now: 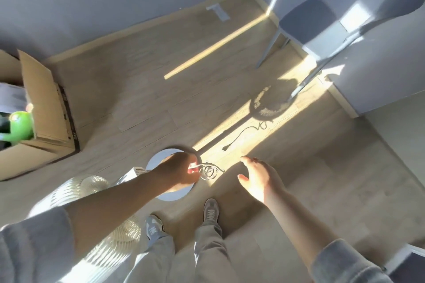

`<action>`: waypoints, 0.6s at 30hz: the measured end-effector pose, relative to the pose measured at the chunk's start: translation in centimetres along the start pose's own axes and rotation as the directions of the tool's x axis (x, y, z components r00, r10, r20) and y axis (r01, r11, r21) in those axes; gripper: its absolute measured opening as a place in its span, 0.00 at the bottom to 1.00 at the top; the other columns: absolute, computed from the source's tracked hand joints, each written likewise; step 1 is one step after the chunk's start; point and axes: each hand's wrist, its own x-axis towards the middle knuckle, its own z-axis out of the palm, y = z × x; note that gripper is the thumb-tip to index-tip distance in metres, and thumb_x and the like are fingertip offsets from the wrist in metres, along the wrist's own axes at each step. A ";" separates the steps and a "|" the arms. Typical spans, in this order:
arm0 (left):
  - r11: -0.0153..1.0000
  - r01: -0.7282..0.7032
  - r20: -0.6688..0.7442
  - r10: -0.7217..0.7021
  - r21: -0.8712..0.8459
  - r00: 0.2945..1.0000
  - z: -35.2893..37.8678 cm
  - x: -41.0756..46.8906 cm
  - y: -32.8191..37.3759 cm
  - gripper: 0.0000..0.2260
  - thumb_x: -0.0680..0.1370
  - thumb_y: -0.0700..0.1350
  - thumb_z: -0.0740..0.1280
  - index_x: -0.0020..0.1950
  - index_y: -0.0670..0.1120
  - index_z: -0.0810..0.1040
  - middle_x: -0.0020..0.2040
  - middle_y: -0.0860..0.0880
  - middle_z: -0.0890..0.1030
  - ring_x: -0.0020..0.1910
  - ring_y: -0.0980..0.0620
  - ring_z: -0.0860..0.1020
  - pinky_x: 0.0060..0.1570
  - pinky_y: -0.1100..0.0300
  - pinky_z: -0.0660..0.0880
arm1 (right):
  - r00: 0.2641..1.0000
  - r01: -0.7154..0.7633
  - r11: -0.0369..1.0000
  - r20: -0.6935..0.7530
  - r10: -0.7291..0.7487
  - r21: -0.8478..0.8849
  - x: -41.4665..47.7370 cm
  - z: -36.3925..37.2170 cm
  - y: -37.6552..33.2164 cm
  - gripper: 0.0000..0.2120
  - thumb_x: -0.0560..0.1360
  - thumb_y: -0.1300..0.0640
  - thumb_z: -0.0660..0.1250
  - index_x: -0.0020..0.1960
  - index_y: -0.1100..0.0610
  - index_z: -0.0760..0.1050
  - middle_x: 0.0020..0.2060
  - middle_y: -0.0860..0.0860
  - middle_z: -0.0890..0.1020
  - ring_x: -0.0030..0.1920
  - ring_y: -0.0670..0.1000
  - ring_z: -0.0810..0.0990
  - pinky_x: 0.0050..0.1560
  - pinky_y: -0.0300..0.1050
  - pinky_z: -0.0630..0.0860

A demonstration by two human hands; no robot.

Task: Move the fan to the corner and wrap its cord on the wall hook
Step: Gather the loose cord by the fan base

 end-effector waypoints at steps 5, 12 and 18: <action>0.969 -0.098 -0.104 0.077 -0.226 0.992 -1.3 -2.6 1.9 0.07 0.76 0.46 0.65 0.50 0.44 0.80 0.51 0.49 0.84 0.49 0.53 0.81 0.51 0.62 0.76 | 0.996 0.088 0.996 -0.029 -0.088 0.022 -1.2 -0.9 -0.9 0.25 0.76 0.54 0.63 0.71 0.54 0.63 0.65 0.54 0.75 0.64 0.55 0.74 0.64 0.47 0.72; 0.974 -0.151 -0.173 0.121 -0.169 0.977 -5.1 -5.7 4.1 0.06 0.77 0.51 0.63 0.46 0.52 0.78 0.41 0.59 0.77 0.42 0.62 0.76 0.48 0.60 0.72 | 0.983 0.162 0.985 -0.094 -0.156 0.052 -1.3 -1.3 -1.9 0.35 0.74 0.53 0.67 0.76 0.54 0.55 0.71 0.54 0.67 0.71 0.55 0.66 0.71 0.47 0.66; 0.971 -0.171 -0.224 0.131 -0.167 0.966 -7.4 -8.7 3.0 0.07 0.78 0.46 0.63 0.44 0.49 0.79 0.39 0.60 0.78 0.37 0.70 0.75 0.38 0.80 0.68 | 0.953 0.283 0.959 -0.119 -0.279 0.012 -0.1 -1.7 -4.0 0.42 0.72 0.52 0.71 0.77 0.56 0.50 0.75 0.58 0.61 0.75 0.56 0.61 0.73 0.46 0.61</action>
